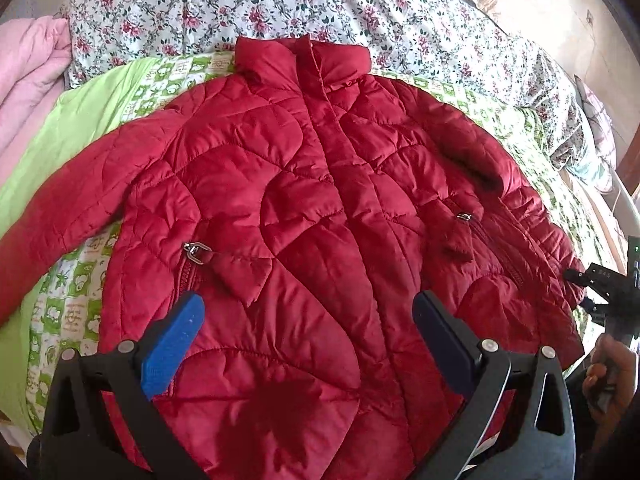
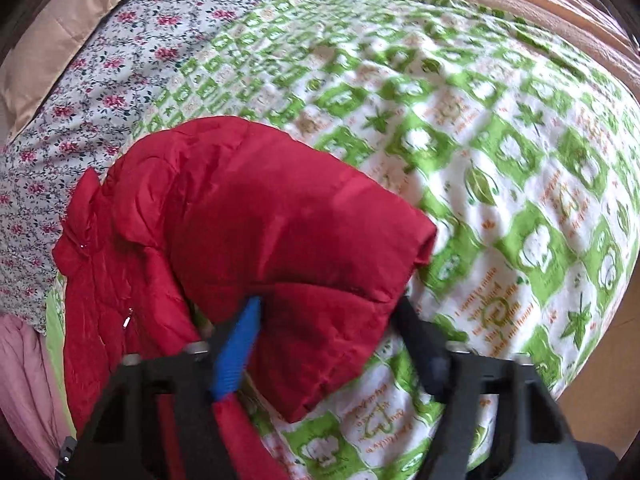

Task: Fold large clothes
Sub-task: 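Grasp the red jacket's sleeve cuff with the right tool and lift it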

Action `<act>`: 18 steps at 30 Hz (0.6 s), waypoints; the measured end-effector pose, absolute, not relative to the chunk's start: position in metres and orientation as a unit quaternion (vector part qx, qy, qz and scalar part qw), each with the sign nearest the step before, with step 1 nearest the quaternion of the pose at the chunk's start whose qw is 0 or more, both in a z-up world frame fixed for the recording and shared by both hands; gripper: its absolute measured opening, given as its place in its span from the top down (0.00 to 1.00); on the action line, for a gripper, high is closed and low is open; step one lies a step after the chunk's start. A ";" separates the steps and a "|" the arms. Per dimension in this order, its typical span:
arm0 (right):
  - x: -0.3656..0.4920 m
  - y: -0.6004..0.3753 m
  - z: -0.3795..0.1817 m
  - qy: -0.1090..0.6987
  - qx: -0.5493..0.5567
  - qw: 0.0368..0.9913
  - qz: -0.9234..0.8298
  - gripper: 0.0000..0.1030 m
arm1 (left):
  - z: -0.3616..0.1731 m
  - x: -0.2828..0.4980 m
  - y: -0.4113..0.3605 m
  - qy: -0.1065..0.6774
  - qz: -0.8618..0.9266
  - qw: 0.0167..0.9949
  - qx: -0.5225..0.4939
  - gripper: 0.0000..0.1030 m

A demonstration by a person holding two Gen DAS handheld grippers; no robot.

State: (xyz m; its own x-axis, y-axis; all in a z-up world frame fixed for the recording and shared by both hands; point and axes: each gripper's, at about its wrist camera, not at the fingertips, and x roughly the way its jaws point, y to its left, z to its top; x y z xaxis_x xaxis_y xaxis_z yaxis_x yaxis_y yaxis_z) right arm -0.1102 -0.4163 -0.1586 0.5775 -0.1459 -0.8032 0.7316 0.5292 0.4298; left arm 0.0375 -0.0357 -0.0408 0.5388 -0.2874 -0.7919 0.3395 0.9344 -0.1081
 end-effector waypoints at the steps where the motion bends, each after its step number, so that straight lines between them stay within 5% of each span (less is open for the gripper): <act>1: -0.109 -0.415 -0.156 0.363 0.396 0.798 -0.273 0.58 | -0.041 0.037 -0.035 0.445 -0.178 0.877 0.030 0.00; 3: -0.105 -0.415 -0.152 0.360 0.386 0.804 -0.275 0.74 | -0.040 0.036 -0.035 0.441 -0.180 0.879 0.032 0.00; 6: -0.101 -0.412 -0.142 0.348 0.372 0.817 -0.269 0.86 | -0.040 0.036 -0.036 0.438 -0.184 0.879 0.033 0.00; 18: -0.072 -0.371 -0.068 0.301 0.306 0.884 -0.184 0.92 | -0.037 0.038 -0.028 0.438 -0.193 0.878 0.021 0.00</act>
